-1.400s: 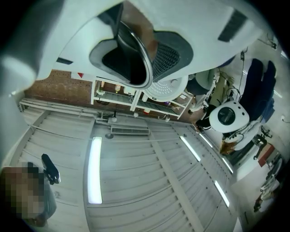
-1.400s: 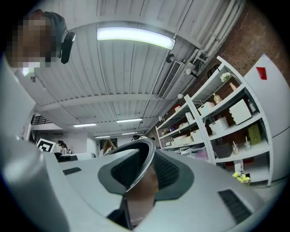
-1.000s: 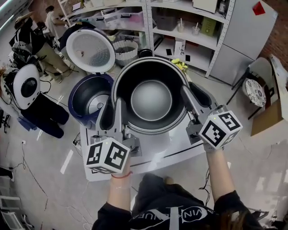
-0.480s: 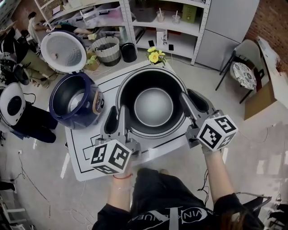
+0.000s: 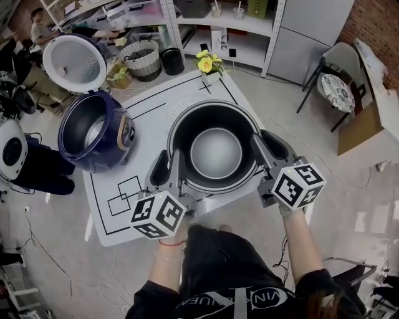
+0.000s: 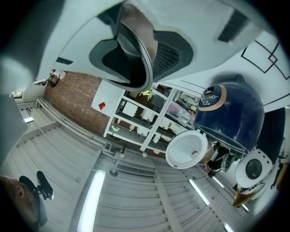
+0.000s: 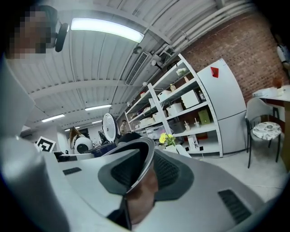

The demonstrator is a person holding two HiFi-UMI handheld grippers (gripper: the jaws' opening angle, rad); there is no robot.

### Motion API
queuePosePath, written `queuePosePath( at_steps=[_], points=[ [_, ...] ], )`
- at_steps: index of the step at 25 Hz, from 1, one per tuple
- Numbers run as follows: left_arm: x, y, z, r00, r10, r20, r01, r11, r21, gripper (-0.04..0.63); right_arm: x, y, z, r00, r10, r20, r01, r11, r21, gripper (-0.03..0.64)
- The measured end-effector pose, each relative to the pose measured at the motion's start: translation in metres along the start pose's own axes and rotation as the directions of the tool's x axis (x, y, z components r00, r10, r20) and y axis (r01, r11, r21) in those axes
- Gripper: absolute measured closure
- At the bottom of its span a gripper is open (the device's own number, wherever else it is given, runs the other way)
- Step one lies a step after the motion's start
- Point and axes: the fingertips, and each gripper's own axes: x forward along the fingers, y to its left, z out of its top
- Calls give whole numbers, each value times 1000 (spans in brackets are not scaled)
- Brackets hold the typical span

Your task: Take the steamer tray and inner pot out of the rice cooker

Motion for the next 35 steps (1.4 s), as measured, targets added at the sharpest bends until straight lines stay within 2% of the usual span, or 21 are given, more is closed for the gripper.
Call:
queuePosePath(
  at_steps=[9,19,30,35],
  points=[
    [6,12,-34,996,11,-88,-14,999,-32,462,-1,-16,-34,998,-37,-52,40,998,43,526],
    [19,16,-47,991,16,-136,-22,999,-40,462,3,-32,-53,995,-63,-83,70,994,85,526],
    [26,16,-50,990,10,-140,-13,1000,-27,462,5,-40,-58,995,-56,-83,66,990,126,525],
    [27,18,-51,991,11,-132,-12,1000,-9,462,8,-40,-59,995,-55,-84,64,993,103,522]
  ],
)
